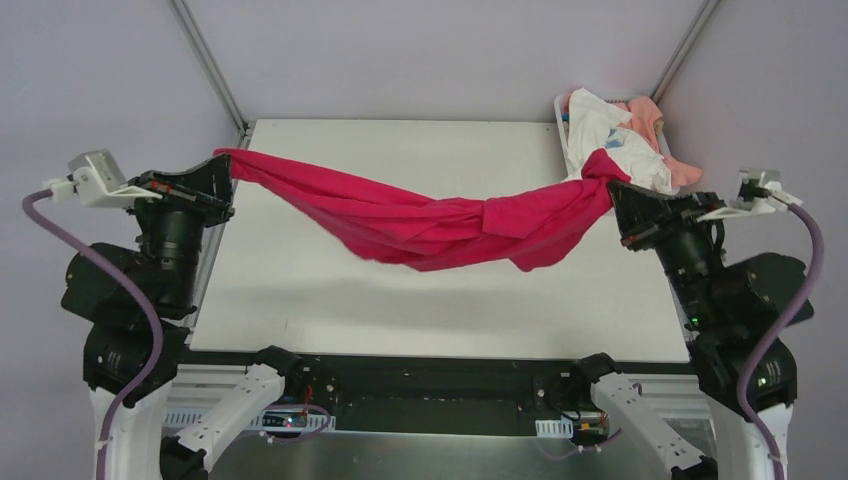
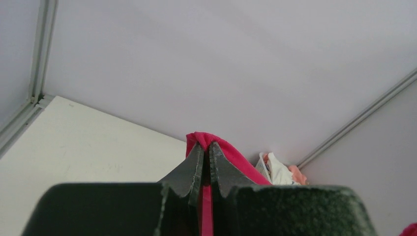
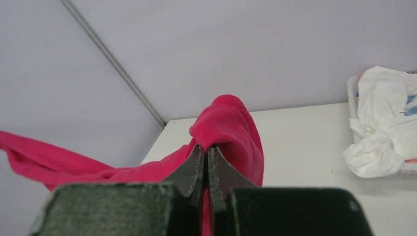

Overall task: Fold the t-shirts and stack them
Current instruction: Flatten out the tshirt

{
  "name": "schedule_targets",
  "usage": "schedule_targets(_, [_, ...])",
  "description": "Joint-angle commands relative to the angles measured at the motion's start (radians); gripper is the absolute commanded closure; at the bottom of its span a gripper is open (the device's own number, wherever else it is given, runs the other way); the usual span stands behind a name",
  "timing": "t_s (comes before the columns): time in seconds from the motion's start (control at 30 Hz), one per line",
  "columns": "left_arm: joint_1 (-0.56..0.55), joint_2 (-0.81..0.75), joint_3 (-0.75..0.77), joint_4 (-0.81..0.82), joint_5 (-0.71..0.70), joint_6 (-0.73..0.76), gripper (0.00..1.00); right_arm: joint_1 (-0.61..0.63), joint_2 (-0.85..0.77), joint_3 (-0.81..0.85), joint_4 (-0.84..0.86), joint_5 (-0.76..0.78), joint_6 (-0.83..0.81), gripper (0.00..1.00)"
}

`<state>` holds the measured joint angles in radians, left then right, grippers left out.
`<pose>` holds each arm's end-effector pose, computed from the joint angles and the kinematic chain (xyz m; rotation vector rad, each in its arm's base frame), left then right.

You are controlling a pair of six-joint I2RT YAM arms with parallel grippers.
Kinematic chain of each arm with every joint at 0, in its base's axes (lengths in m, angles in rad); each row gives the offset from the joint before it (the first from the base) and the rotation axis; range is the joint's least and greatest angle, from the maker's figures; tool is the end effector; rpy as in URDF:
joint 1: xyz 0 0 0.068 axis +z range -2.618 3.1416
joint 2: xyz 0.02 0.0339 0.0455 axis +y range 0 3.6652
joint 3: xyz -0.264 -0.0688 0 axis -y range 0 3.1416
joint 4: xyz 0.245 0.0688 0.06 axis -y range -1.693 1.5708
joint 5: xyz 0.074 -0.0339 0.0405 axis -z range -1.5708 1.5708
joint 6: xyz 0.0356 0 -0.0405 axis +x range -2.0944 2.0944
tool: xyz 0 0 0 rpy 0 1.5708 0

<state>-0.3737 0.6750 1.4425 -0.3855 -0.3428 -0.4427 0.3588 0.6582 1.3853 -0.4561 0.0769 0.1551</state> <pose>0.0494 -0.0065 0.5318 -0.3454 1.1780 -0.5095 0.0570 0.0184 0.5120 -0.0672 1.3088 0.3889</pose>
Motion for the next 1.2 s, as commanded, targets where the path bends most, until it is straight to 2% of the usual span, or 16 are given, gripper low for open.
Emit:
schedule_targets(0.0, [-0.005, 0.000, 0.063, -0.078, -0.114, 0.048, 1.00, -0.003, -0.095, -0.058, 0.017, -0.131, 0.028, 1.00])
schedule_targets(0.17, [-0.005, 0.036, 0.043, -0.121, -0.274, 0.047, 1.00, -0.003, -0.172, -0.182, -0.027, -0.056, 0.131, 1.00])
schedule_targets(0.3, [-0.004, 0.129, -0.056, -0.122, -0.399, 0.028, 1.00, -0.003, -0.176, -0.390, -0.026, 0.059, 0.204, 1.00])
schedule_targets(0.43, [0.015, 0.368, -0.129, -0.121, -0.534, -0.024, 1.00, -0.005, -0.032, -0.561, -0.019, 0.289, 0.277, 1.00])
schedule_targets(0.5, [0.062, 0.537, -0.126, -0.121, -0.462, -0.053, 0.97, -0.018, 0.102, -0.616, 0.000, 0.368, 0.312, 1.00])
schedule_targets(0.53, [0.092, 0.632, -0.108, -0.121, -0.362, -0.067, 0.86, -0.033, 0.173, -0.622, 0.011, 0.363, 0.311, 0.96])
schedule_targets(0.57, [0.119, 0.723, -0.078, -0.122, -0.316, -0.075, 0.72, -0.050, 0.254, -0.612, 0.020, 0.346, 0.308, 0.88])
schedule_targets(0.6, [0.141, 0.816, -0.038, -0.124, -0.265, -0.071, 0.52, -0.067, 0.331, -0.589, 0.019, 0.327, 0.305, 0.76])
schedule_targets(0.63, [0.154, 0.901, 0.019, -0.144, -0.235, -0.067, 0.30, -0.078, 0.394, -0.551, 0.005, 0.318, 0.303, 0.58])
schedule_targets(0.67, [0.157, 0.979, 0.082, -0.182, -0.219, -0.071, 0.11, -0.082, 0.450, -0.505, -0.026, 0.331, 0.304, 0.15])
schedule_targets(0.7, [0.158, 1.036, 0.143, -0.223, -0.197, -0.072, 0.02, -0.084, 0.496, -0.461, -0.072, 0.354, 0.310, 0.02])
schedule_targets(0.77, [0.157, 1.088, 0.205, -0.256, -0.142, -0.068, 0.01, -0.083, 0.549, -0.400, -0.114, 0.388, 0.317, 0.01])
schedule_targets(0.87, [0.157, 1.061, 0.184, -0.254, -0.103, -0.081, 0.01, -0.084, 0.532, -0.407, -0.090, 0.364, 0.318, 0.01])
schedule_targets(1.07, [0.129, 0.873, -0.083, -0.266, 0.008, -0.172, 0.01, -0.085, 0.434, -0.498, -0.028, 0.308, 0.294, 0.01])
schedule_targets(1.17, [0.064, 0.739, -0.276, -0.267, 0.030, -0.249, 0.01, -0.083, 0.389, -0.537, 0.048, 0.125, 0.190, 0.01])
